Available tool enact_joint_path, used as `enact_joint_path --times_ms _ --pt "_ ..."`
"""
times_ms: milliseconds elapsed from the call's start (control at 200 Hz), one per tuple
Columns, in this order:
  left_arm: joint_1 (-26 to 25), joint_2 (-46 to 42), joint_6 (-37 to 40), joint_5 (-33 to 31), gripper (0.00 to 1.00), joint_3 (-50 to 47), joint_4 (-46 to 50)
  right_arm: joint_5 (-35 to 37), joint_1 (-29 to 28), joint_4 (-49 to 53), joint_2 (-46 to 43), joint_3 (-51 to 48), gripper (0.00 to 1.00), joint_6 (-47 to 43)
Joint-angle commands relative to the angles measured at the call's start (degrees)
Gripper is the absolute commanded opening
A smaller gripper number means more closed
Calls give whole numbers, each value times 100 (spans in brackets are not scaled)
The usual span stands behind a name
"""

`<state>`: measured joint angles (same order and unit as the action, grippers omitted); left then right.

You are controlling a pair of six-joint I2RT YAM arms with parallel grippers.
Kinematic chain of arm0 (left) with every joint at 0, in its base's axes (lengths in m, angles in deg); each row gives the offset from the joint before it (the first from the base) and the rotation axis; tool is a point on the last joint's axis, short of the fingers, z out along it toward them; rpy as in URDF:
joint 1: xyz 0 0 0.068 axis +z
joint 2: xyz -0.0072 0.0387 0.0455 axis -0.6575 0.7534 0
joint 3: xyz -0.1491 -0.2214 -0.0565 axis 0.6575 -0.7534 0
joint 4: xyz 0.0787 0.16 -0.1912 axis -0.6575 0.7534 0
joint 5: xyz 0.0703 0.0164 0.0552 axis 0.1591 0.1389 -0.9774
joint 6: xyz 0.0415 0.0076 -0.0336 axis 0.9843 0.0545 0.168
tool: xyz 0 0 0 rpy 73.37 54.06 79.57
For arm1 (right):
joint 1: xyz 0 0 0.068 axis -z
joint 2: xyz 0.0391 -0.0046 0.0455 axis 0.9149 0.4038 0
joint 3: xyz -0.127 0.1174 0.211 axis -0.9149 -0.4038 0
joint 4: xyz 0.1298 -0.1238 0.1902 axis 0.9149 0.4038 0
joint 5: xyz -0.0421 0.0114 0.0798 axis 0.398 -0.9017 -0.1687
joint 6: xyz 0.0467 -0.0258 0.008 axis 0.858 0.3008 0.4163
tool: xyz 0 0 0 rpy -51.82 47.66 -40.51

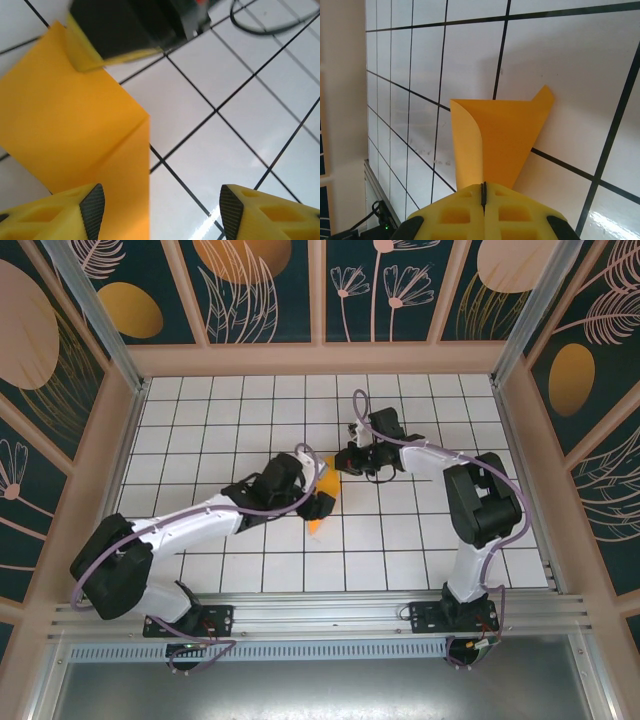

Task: Fold a paper plane with a square sheet of paper (fold left side to right side)
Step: Fold the wing for the fifth time at the center of the table.

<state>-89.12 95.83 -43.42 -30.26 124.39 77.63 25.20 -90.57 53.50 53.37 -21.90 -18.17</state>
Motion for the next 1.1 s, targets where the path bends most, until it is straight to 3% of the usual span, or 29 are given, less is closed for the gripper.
enact_joint_path --times_ms 0,280,570,916,1096 --pt "-352 287 -323 -1008 65 236 499 170 -32 289 172 156 0 190" --pt "-965 1167 -622 -2220 66 845 1196 206 -49 315 242 184 0 226" --pt "-1104 1846 -711 -2936 64 1292 1493 169 -76 287 281 186 0 208" --pt "-1118 2106 -707 -3086 49 1370 1512 176 -76 341 347 238 0 149" --pt "-1117 2146 -719 -3043 31 1352 1475 175 -84 360 362 253 0 125"
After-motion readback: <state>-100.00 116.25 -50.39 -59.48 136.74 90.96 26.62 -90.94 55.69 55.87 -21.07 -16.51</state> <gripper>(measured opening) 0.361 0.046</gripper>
